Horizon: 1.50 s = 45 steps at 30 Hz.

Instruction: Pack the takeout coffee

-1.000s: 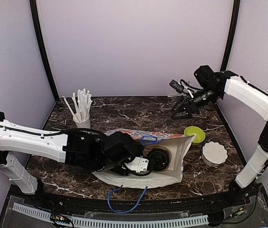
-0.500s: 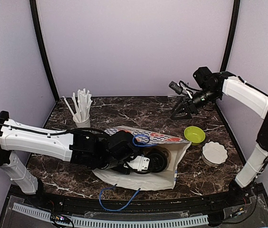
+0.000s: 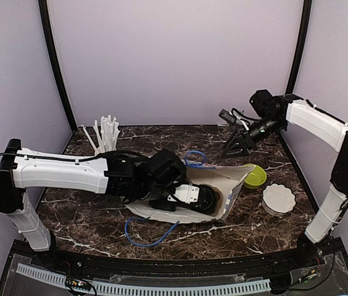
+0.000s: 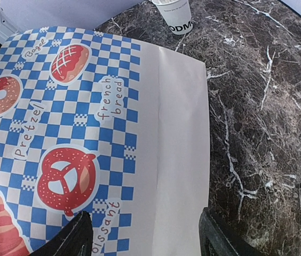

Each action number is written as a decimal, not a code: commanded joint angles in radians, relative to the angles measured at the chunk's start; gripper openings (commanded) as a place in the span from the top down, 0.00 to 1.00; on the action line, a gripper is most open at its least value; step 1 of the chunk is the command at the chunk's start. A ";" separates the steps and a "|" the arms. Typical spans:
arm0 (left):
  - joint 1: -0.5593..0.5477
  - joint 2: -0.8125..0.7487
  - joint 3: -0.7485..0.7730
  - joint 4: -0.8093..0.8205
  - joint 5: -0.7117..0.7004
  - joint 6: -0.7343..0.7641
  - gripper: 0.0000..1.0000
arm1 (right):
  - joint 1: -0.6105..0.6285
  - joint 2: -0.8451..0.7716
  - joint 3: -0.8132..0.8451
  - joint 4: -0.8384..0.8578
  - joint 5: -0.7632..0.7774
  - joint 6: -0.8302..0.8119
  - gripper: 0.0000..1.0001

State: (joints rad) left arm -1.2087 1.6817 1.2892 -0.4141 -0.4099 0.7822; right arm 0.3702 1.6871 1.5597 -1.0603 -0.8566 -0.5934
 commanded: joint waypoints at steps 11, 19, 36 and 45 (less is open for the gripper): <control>0.185 0.273 0.456 -0.341 0.381 -0.124 0.65 | -0.059 0.017 0.061 -0.161 0.014 -0.102 0.32; 0.214 0.455 0.676 -0.518 0.448 -0.202 0.64 | -0.113 -0.002 -0.018 -0.136 -0.008 -0.134 0.31; 0.288 0.627 0.811 -0.562 0.512 -0.233 0.62 | -0.189 0.058 -0.014 -0.077 -0.006 -0.066 0.32; 0.270 0.546 0.769 -0.626 0.522 -0.301 0.67 | -0.187 0.106 0.009 0.029 0.073 0.086 0.33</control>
State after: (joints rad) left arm -0.9306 2.2364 2.1429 -0.9024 0.0708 0.5488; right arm 0.1825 1.7607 1.5497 -1.0973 -0.8104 -0.5846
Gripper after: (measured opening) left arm 0.722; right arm 0.676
